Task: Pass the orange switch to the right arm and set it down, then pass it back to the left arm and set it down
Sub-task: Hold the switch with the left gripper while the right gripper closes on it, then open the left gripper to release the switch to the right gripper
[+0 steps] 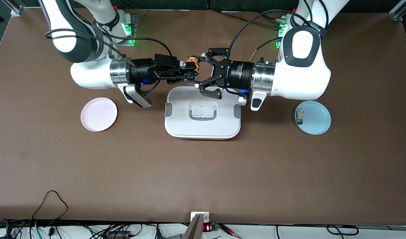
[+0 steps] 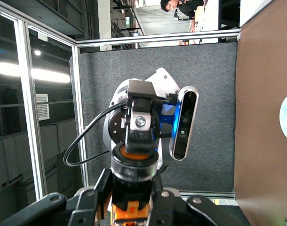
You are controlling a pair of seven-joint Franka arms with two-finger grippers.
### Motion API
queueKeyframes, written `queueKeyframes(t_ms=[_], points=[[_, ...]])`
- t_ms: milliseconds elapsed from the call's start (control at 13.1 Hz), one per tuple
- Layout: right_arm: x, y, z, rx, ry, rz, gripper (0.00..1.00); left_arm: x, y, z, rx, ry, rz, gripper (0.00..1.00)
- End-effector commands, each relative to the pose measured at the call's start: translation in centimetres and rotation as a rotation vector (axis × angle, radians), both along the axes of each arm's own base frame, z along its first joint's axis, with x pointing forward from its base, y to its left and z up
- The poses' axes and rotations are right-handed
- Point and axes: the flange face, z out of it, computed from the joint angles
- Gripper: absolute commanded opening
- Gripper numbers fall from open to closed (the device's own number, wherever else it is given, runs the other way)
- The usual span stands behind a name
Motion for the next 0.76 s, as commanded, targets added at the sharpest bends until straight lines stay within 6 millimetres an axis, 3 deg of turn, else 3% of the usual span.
queueKeyframes(t_ms=[0, 152, 229, 457, 686], points=[[-0.62, -0.04, -0.02, 0.0, -0.045, -0.016, 0.26, 0.2, -0.22, 0.66, -0.015, 0.013, 0.01, 0.03], [-0.57, 0.0, -0.29, -0.001, -0.064, -0.017, 0.26, 0.2, -0.22, 0.68, -0.017, 0.014, 0.01, 0.08], [-0.53, -0.01, -0.4, -0.003, -0.062, -0.018, 0.26, 0.26, -0.16, 0.59, -0.018, 0.016, 0.009, 0.18], [-0.58, 0.03, -0.38, -0.001, -0.065, -0.014, 0.26, 0.22, 0.0, 0.48, 0.015, -0.008, 0.0, 1.0], [-0.58, 0.03, -0.38, -0.001, -0.071, -0.015, 0.26, -0.04, -0.25, 0.51, 0.029, -0.018, -0.011, 1.0]])
